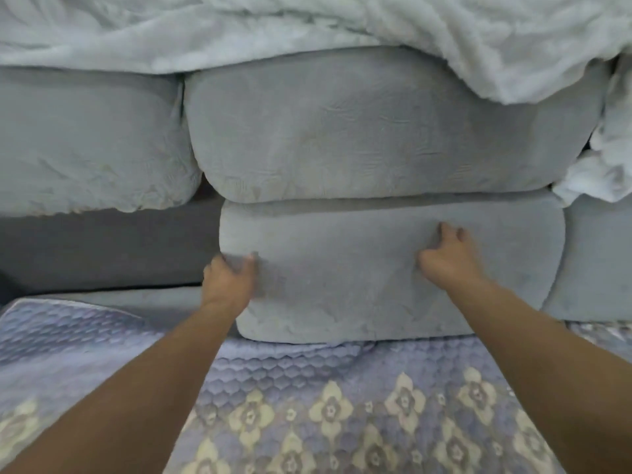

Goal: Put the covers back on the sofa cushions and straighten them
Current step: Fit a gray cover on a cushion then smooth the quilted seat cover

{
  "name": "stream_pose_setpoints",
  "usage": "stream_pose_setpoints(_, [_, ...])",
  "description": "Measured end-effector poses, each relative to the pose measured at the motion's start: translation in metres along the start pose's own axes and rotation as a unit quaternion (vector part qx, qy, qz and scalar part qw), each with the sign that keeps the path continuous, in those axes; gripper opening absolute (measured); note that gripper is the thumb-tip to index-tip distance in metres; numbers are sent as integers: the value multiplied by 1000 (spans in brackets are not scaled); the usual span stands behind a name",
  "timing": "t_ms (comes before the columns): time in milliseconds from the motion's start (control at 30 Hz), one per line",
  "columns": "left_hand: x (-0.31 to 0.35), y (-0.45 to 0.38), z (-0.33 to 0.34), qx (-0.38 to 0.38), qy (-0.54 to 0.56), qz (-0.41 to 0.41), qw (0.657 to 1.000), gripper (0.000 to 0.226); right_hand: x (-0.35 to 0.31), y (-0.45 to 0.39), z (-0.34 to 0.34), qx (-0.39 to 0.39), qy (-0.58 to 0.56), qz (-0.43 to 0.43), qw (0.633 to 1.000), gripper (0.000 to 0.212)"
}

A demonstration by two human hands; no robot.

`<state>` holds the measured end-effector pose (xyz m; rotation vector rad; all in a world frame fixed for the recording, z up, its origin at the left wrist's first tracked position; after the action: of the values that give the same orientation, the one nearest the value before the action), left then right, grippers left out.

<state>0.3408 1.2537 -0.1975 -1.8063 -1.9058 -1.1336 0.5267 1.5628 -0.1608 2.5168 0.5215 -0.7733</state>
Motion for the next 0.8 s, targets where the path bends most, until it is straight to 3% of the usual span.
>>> stream_pose_setpoints(133, [23, -55, 0, 49, 34, 26, 998, 90, 17, -14, 15, -49, 39, -38, 997, 86])
stream_pose_setpoints(267, [23, -89, 3, -34, -37, 61, 997, 71, 35, -22, 21, -55, 87, -53, 993, 95])
stream_pose_setpoints(333, [11, -79, 1, -22, -33, 107, 994, 61, 37, -14, 23, -55, 59, -33, 996, 96])
stream_pose_setpoints(433, [7, -38, -18, 0, -3, 123, 992, 47, 35, 12, 13, -40, -6, 6, 999, 94])
stream_pose_setpoints(567, [11, 37, -55, -31, 88, 129, 987, 49, 29, 75, -13, 27, -94, 34, 995, 83])
stream_pose_setpoints(700, [23, 152, -91, -86, 119, 157, 976, 39, 26, 183, -44, 41, -136, 95, 985, 75])
stream_pose_setpoints(800, [27, 241, -108, -81, 78, 193, 975, 48, 35, 281, -63, 22, -199, 169, 965, 71])
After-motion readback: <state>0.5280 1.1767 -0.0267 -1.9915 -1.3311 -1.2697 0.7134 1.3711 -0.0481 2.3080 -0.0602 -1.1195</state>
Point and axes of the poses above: each hand's wrist, its own y-axis away from the middle knuckle, its own z-axis out of the palm, x = y × z, the point moved 1 cm from there along -y, towards the middle knuckle, and after that the axes turned 2 degrees about -y, right-handed, at the moved point
